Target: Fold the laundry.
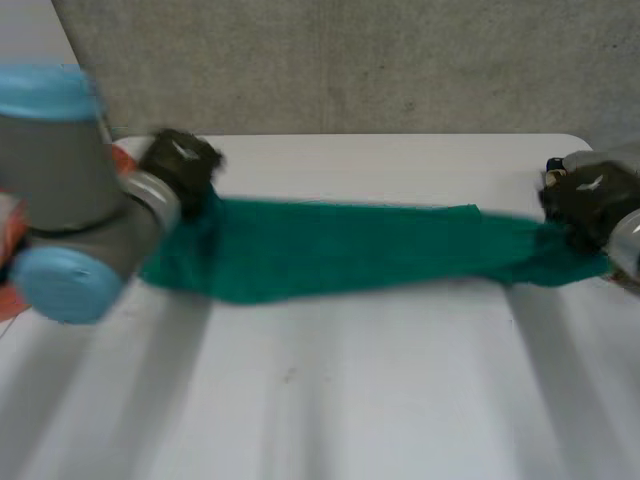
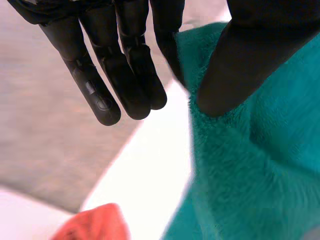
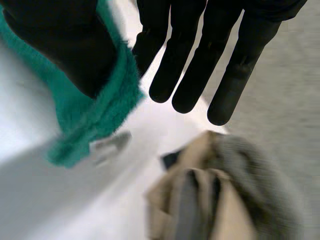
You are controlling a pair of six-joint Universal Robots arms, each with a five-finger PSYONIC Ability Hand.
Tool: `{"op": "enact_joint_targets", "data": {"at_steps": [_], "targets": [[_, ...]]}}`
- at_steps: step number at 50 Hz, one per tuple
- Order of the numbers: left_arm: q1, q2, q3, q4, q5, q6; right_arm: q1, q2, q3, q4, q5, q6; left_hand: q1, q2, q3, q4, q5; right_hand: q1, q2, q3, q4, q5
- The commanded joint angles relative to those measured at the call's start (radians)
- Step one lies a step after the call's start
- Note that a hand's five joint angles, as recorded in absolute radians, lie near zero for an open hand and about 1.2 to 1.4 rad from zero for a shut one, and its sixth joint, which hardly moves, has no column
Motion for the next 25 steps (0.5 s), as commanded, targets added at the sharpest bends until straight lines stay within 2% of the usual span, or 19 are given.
{"op": "enact_joint_targets", "data": {"at_steps": [1,6,8,12,15,19,25], "targets": [[0.155,0.281,-0.155,-0.019,0.062,-0.119,-0.096,-0.096,-0.094,0.181,-0.049,-0.143,0.267,0.204,0.209,0.198,0.260,0.261,0.217,0.208,0.200,0.235],[0.298,0.398,-0.270,-0.175,0.158,-0.120,-0.147,-0.187,-0.122,0.380,-0.098,-0.277,0.267,0.204,0.209,0.198,0.260,0.261,0.217,0.208,0.200,0.235],[0.329,0.423,-0.297,-0.218,0.194,-0.123,-0.160,-0.210,-0.119,0.415,-0.116,-0.305,0.267,0.204,0.209,0.198,0.260,0.261,0.217,0.208,0.200,0.235],[0.356,0.447,-0.374,-0.307,0.303,-0.132,-0.167,-0.234,-0.066,0.474,-0.190,-0.392,0.267,0.204,0.209,0.198,0.260,0.261,0.217,0.208,0.200,0.235],[0.343,0.434,-0.402,-0.300,0.330,-0.134,-0.153,-0.204,-0.032,0.475,-0.207,-0.429,0.267,0.204,0.209,0.198,0.260,0.261,0.217,0.208,0.200,0.235],[0.294,0.325,-0.394,-0.212,0.286,-0.137,-0.081,-0.107,-0.032,0.449,-0.182,-0.446,0.267,0.204,0.209,0.198,0.260,0.261,0.217,0.208,0.200,0.235],[0.208,0.135,-0.302,-0.079,0.133,-0.142,-0.009,0.037,-0.108,0.361,-0.066,-0.346,0.267,0.204,0.209,0.198,0.260,0.261,0.217,0.208,0.200,0.235]]}}
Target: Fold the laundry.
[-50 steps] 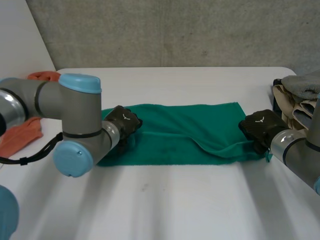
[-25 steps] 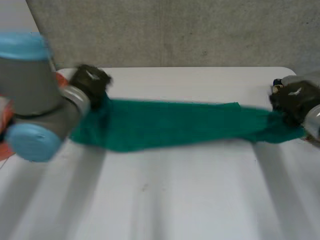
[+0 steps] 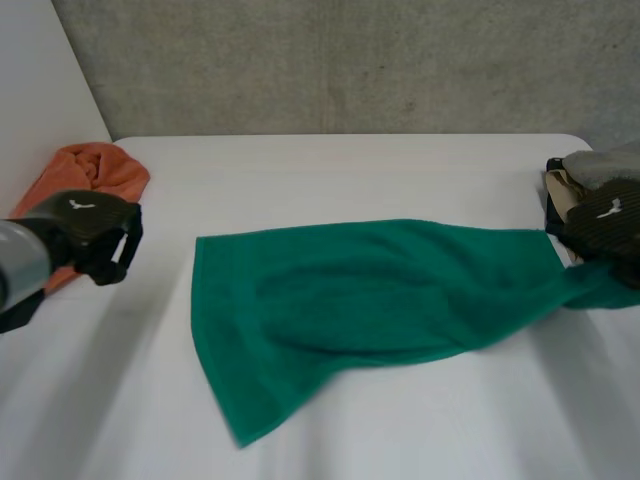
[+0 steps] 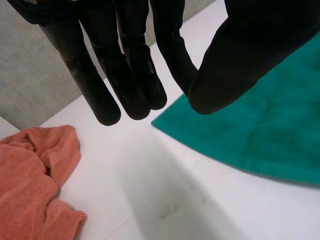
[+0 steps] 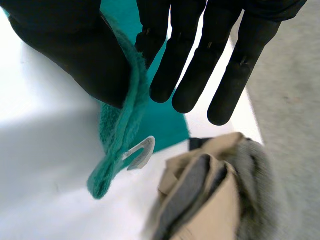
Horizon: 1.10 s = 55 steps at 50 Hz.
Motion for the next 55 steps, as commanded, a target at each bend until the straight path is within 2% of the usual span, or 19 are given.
{"op": "enact_joint_targets", "data": {"at_steps": [1,2,3,5,6,7,11,15,22,25,30,38,47,55], "targets": [[-0.100,-0.208,0.095,0.139,-0.155,-0.005,0.085,0.158,-0.070,-0.100,0.114,0.102,0.249,0.201,0.208,0.197,0.214,0.261,0.217,0.208,0.198,0.209],[-0.125,-0.236,0.107,0.138,-0.161,-0.008,0.099,0.178,-0.077,-0.123,0.125,0.133,0.243,0.195,0.202,0.191,0.209,0.261,0.217,0.208,0.198,0.209],[-0.136,-0.244,0.108,0.136,-0.160,-0.011,0.105,0.184,-0.079,-0.131,0.127,0.145,0.098,0.050,0.057,0.046,0.063,0.261,0.217,0.208,0.198,0.209],[-0.159,-0.248,0.100,0.132,-0.153,-0.023,0.113,0.192,-0.077,-0.151,0.122,0.167,-0.239,-0.288,-0.280,-0.291,-0.274,0.261,0.217,0.208,0.198,0.209],[-0.185,-0.239,0.077,0.133,-0.141,-0.043,0.116,0.192,-0.073,-0.168,0.118,0.187,-0.544,-0.592,-0.584,-0.595,-0.578,0.261,0.217,0.208,0.198,0.209],[-0.200,-0.230,0.059,0.136,-0.130,-0.056,0.116,0.189,-0.067,-0.177,0.116,0.195,-0.637,-0.685,-0.677,-0.689,-0.671,0.261,0.217,0.208,0.198,0.209],[-0.261,-0.135,-0.075,0.195,-0.075,-0.097,0.113,0.160,-0.034,-0.237,0.107,0.230,-0.711,-0.759,-0.752,-0.763,-0.745,0.261,0.217,0.208,0.198,0.209],[-0.314,-0.051,-0.239,0.288,-0.070,-0.073,0.101,0.143,0.005,-0.319,0.104,0.271,-0.726,-0.774,-0.766,-0.778,-0.760,0.261,0.217,0.208,0.198,0.209],[-0.401,0.022,-0.473,0.426,-0.118,-0.005,0.078,0.148,0.070,-0.416,0.102,0.323,-0.740,-0.788,-0.781,-0.792,-0.775,0.261,0.217,0.208,0.198,0.209],[-0.444,0.022,-0.512,0.484,-0.132,-0.004,0.076,0.148,0.087,-0.430,0.101,0.328,-0.758,-0.806,-0.799,-0.810,-0.792,0.261,0.217,0.208,0.198,0.209],[-0.530,-0.020,-0.538,0.601,-0.204,-0.011,0.079,0.143,0.122,-0.450,0.090,0.333,-0.758,-0.806,-0.799,-0.810,-0.792,0.261,0.217,0.208,0.198,0.209],[-0.617,-0.147,-0.517,0.636,-0.294,-0.008,0.082,0.138,0.153,-0.462,0.088,0.331,-0.758,-0.806,-0.799,-0.810,-0.792,0.261,0.217,0.208,0.198,0.209],[-0.631,-0.218,-0.498,0.699,-0.336,0.013,0.082,0.135,0.170,-0.467,0.076,0.328,-0.714,-0.762,-0.755,-0.766,-0.748,0.261,0.217,0.208,0.198,0.209],[-0.601,-0.270,-0.482,0.794,-0.345,0.073,0.091,0.125,0.187,-0.467,0.070,0.327,-0.579,-0.627,-0.620,-0.631,-0.613,0.261,0.217,0.208,0.198,0.209]]}}
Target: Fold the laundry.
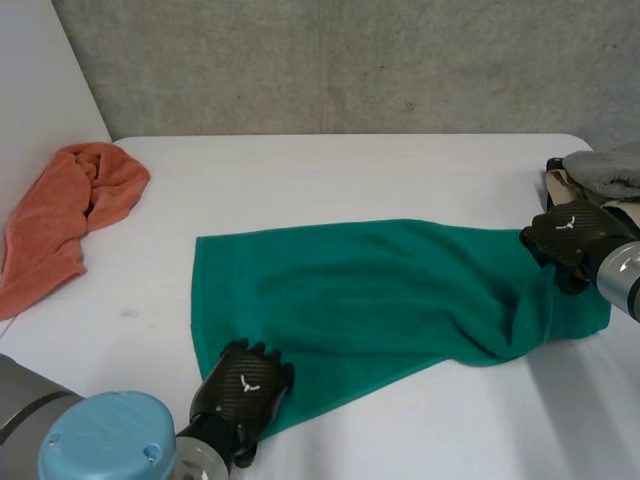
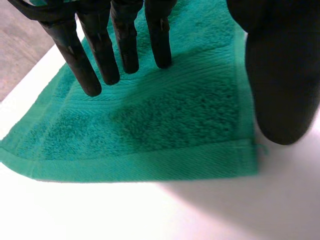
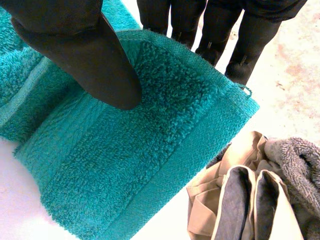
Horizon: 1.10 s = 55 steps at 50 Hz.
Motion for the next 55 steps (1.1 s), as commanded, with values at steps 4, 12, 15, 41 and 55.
{"op": "enact_joint_targets", "data": {"at_steps": [4,12,15,41,55], "targets": [[0.047,-0.071,0.029,0.113,-0.006,0.080,0.010,-0.012,0.018,0.000,-0.008,-0.002,0.155,0.147,0.146,0.147,0.160,0.261,0.217,0.208,0.198,0.208],[0.090,-0.091,0.052,0.162,-0.002,0.132,0.011,-0.017,0.023,0.000,-0.010,-0.002,0.202,0.194,0.193,0.194,0.207,0.261,0.217,0.208,0.198,0.208],[0.102,-0.095,0.067,0.165,0.001,0.130,0.011,-0.015,0.024,-0.001,-0.010,-0.002,0.208,0.200,0.199,0.200,0.213,0.261,0.217,0.208,0.198,0.208],[0.168,-0.131,0.173,0.138,0.053,0.121,0.011,-0.017,0.029,-0.003,-0.011,-0.006,0.472,0.464,0.462,0.463,0.477,0.261,0.217,0.208,0.198,0.208],[0.159,-0.053,0.167,0.057,0.165,0.081,0.005,-0.034,0.030,-0.001,-0.013,-0.009,0.255,0.247,0.246,0.247,0.260,0.261,0.217,0.208,0.198,0.208]]}}
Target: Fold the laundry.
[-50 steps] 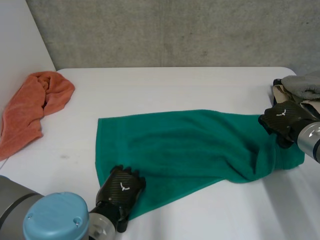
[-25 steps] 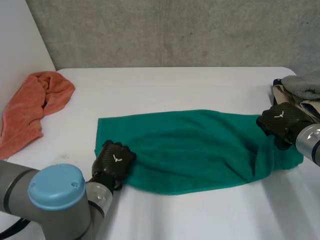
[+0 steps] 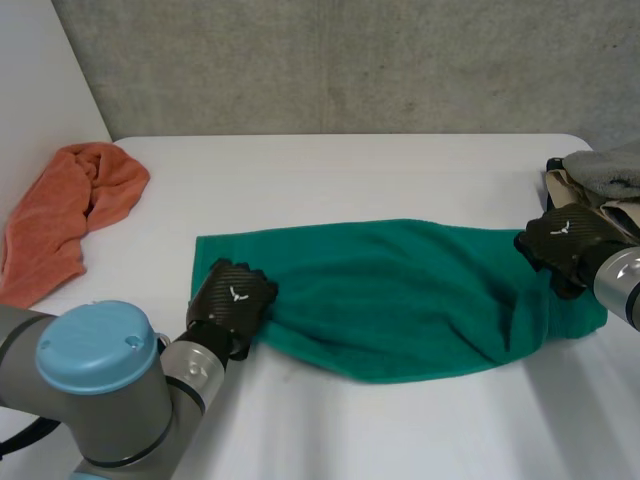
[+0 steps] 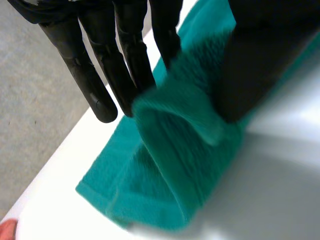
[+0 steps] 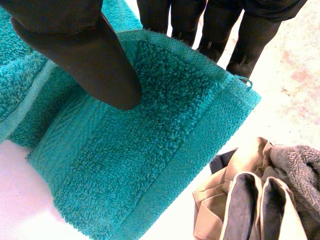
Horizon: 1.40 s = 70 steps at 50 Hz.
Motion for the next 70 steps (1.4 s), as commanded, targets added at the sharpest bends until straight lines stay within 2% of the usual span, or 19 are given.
{"op": "enact_joint_targets", "data": {"at_steps": [1,6,7,8,13,18,22,27,32,35,41,49,53,54,56,57,61,65,70], "targets": [[-0.005,-0.009,0.015,-0.074,0.048,-0.009,-0.003,-0.010,0.001,0.001,-0.001,-0.001,-0.163,-0.186,-0.187,-0.203,-0.207,0.261,0.217,0.208,0.198,0.208],[0.015,-0.049,0.029,-0.095,0.036,0.010,-0.003,-0.010,0.003,0.002,0.000,-0.001,0.027,0.004,0.003,-0.013,-0.017,0.261,0.217,0.208,0.198,0.208],[0.021,-0.049,0.029,-0.094,0.039,0.008,-0.003,-0.010,0.003,0.002,-0.001,-0.001,0.458,0.435,0.434,0.418,0.414,0.261,0.217,0.208,0.198,0.208],[0.022,-0.044,0.028,-0.092,0.040,0.008,-0.003,-0.011,0.003,0.002,-0.001,-0.001,0.555,0.532,0.531,0.515,0.511,0.261,0.217,0.208,0.198,0.208],[0.027,0.042,-0.003,-0.091,0.027,-0.016,-0.012,-0.021,-0.007,0.005,0.000,-0.002,0.556,0.533,0.532,0.516,0.512,0.261,0.217,0.208,0.198,0.208],[0.041,0.230,-0.021,-0.124,0.005,-0.061,-0.043,-0.068,-0.042,0.050,0.005,-0.002,0.556,0.533,0.532,0.516,0.512,0.261,0.217,0.208,0.198,0.208],[0.102,0.423,0.005,-0.269,0.004,-0.081,-0.086,-0.163,-0.103,0.203,0.002,-0.019,0.556,0.533,0.532,0.516,0.512,0.261,0.217,0.208,0.198,0.208],[0.185,0.540,0.066,-0.501,0.034,-0.073,-0.153,-0.251,-0.157,0.350,-0.035,-0.077,0.556,0.533,0.532,0.516,0.512,0.261,0.217,0.208,0.198,0.208],[0.300,0.522,0.120,-0.727,0.085,-0.043,-0.179,-0.271,-0.142,0.435,-0.122,-0.206,0.556,0.533,0.532,0.516,0.512,0.261,0.217,0.208,0.198,0.208],[0.354,0.441,0.155,-0.799,0.117,-0.015,-0.179,-0.200,-0.102,0.445,-0.141,-0.309,0.556,0.533,0.532,0.516,0.512,0.261,0.217,0.208,0.198,0.208],[0.358,0.246,0.258,-0.749,0.119,-0.007,-0.074,-0.030,-0.140,0.430,-0.063,-0.380,0.556,0.533,0.532,0.516,0.512,0.261,0.217,0.208,0.198,0.208],[0.337,-0.012,0.615,-0.467,0.059,-0.007,0.034,0.199,-0.456,0.177,0.057,-0.170,0.556,0.533,0.532,0.516,0.512,0.261,0.217,0.208,0.198,0.208],[0.340,-0.072,0.828,-0.295,0.048,-0.050,0.063,0.248,-0.683,-0.049,0.081,-0.049,0.556,0.533,0.532,0.516,0.512,0.261,0.217,0.208,0.198,0.208],[0.344,-0.079,0.894,-0.217,0.063,-0.091,0.071,0.255,-0.741,-0.173,0.085,0.016,0.556,0.533,0.532,0.516,0.512,0.261,0.217,0.208,0.198,0.208],[0.344,-0.085,0.942,-0.132,0.073,-0.134,0.072,0.251,-0.760,-0.299,0.083,0.073,0.556,0.533,0.532,0.516,0.512,0.261,0.217,0.208,0.198,0.208],[0.347,-0.082,0.971,-0.056,0.070,-0.182,0.072,0.242,-0.752,-0.446,0.077,0.125,0.556,0.533,0.532,0.516,0.512,0.261,0.217,0.208,0.198,0.208],[0.351,-0.089,1.005,0.058,0.034,-0.251,0.071,0.216,-0.686,-0.770,0.065,0.215,0.556,0.533,0.532,0.516,0.512,0.261,0.217,0.208,0.198,0.208],[0.352,-0.098,0.996,0.028,0.020,-0.248,0.074,0.209,-0.611,-0.845,0.023,0.242,0.556,0.533,0.532,0.516,0.512,0.261,0.217,0.208,0.198,0.208],[0.363,-0.096,0.899,-0.012,0.017,-0.234,0.084,0.231,-0.571,-0.767,-0.021,0.239,0.556,0.533,0.532,0.516,0.512,0.261,0.217,0.208,0.198,0.208]]}}
